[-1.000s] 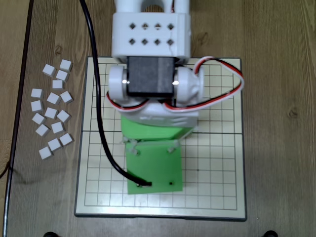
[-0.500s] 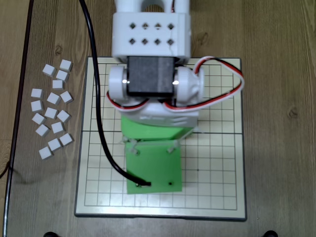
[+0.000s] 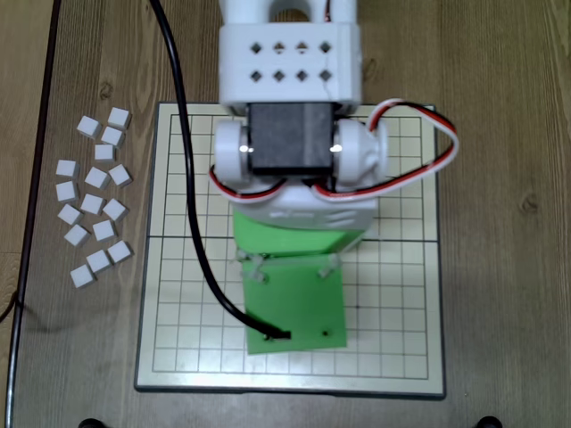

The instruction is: Grasp a Black stone and put it on the board on position (0,0).

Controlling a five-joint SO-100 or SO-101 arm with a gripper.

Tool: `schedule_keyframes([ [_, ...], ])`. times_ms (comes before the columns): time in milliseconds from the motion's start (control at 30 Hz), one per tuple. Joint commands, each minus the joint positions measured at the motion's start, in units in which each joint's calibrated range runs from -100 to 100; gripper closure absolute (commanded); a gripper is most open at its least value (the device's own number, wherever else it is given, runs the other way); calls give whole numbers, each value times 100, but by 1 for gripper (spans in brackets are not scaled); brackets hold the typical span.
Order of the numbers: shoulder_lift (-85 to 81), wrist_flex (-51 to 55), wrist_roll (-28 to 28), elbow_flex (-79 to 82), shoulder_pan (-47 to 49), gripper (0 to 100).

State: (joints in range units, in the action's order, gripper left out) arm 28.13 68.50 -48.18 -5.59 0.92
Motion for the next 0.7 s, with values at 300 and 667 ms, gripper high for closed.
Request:
schedule_keyframes([
  [300,-240,-17,78,-79,-169,94],
  [667,-231,-75,59,-11,-160,94],
])
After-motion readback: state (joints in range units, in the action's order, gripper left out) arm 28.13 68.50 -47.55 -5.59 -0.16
